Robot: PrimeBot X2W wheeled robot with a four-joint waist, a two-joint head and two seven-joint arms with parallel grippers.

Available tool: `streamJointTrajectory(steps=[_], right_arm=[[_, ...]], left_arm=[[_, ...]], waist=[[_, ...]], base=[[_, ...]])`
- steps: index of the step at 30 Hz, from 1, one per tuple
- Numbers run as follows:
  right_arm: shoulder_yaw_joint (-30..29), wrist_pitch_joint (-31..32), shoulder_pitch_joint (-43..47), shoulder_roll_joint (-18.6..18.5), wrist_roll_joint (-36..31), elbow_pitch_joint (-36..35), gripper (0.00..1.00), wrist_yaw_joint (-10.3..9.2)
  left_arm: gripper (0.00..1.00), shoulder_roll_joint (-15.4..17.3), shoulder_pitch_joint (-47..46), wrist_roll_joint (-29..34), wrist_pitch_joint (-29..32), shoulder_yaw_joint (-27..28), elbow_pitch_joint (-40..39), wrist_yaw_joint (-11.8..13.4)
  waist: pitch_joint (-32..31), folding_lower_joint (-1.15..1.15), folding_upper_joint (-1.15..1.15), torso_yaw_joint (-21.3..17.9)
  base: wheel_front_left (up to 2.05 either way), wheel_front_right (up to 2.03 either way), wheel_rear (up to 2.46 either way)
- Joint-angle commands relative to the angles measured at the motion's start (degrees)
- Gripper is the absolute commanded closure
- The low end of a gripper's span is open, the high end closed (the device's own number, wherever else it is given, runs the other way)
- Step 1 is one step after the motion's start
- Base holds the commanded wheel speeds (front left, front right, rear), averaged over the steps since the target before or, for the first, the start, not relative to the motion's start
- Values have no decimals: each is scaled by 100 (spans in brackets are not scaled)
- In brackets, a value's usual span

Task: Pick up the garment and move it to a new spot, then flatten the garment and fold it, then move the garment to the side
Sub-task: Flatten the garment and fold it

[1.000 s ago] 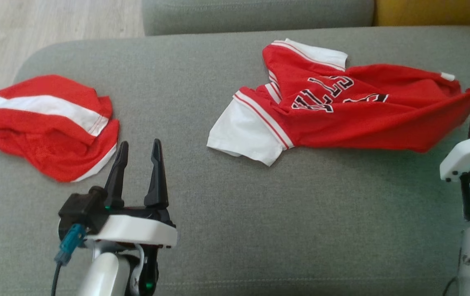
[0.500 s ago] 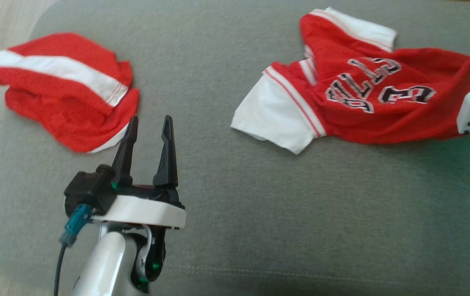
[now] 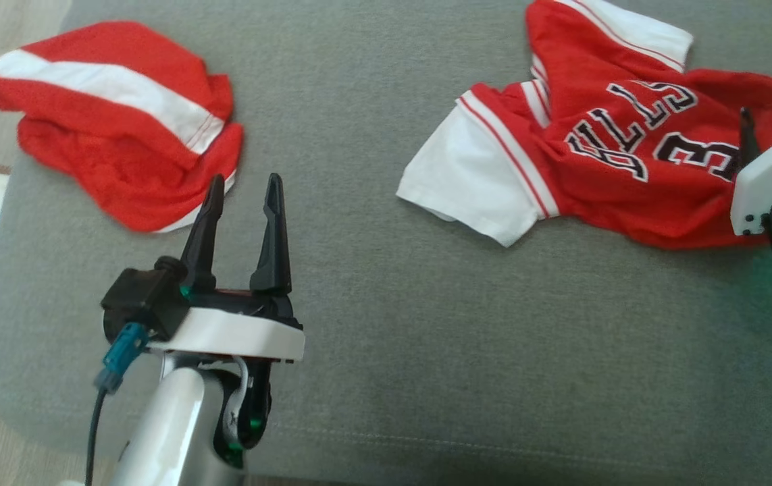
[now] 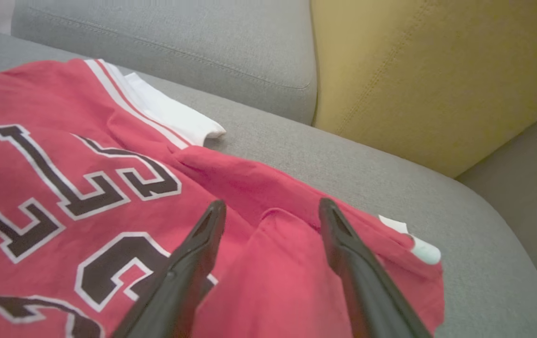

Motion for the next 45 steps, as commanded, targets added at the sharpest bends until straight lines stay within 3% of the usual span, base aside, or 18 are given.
streamJointTrajectory(steps=[1,11,22,27,35,45], right_arm=[[54,-122,-240,26,-29,-162,0,37],[-220,-992,102,481,522,-581,0,37],[-283,-1138,1918,1105,1580,-2749,0,37],[-232,-934,2798,1203,2031,-3463,0,37],[-541,-556,2845,1207,2330,-3446,0,37],[-901,8,1914,1208,2438,-2832,0,37]], left_arm=[[0,39,-193,-11,-31,173,-182,14],[0,39,-62,-5,-31,280,-209,12],[0,39,157,-23,-31,304,-257,45],[0,39,190,2,-31,302,-264,23],[0,39,115,48,-31,284,-237,-33],[0,39,16,24,-31,210,-218,-43]], waist=[[-48,0,0,-77],[-452,0,0,-637],[-757,0,0,-993],[-741,0,0,-1007],[-567,0,0,-876],[-302,0,0,-599]], base=[[0,0,0],[0,0,0],[0,0,0],[0,0,0],[0,0,0],[0,0,0]])
